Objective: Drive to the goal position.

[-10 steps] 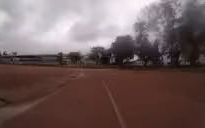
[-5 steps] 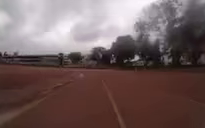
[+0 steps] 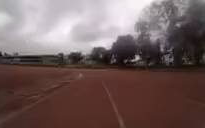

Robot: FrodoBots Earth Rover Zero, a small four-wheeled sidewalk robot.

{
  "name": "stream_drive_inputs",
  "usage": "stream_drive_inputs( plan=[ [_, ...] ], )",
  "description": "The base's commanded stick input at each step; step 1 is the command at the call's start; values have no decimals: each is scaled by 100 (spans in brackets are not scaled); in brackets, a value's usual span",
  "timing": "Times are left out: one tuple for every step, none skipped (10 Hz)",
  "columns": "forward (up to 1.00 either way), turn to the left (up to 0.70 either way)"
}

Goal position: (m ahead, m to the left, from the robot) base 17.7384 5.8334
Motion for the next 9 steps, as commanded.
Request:
stream_drive_inputs(
  plan=[
    [70,0],
    [70,0],
    [70,0],
    [70,0],
    [70,0],
    [70,2],
    [70,-3],
    [70,-24],
    [70,-35]
  ],
)
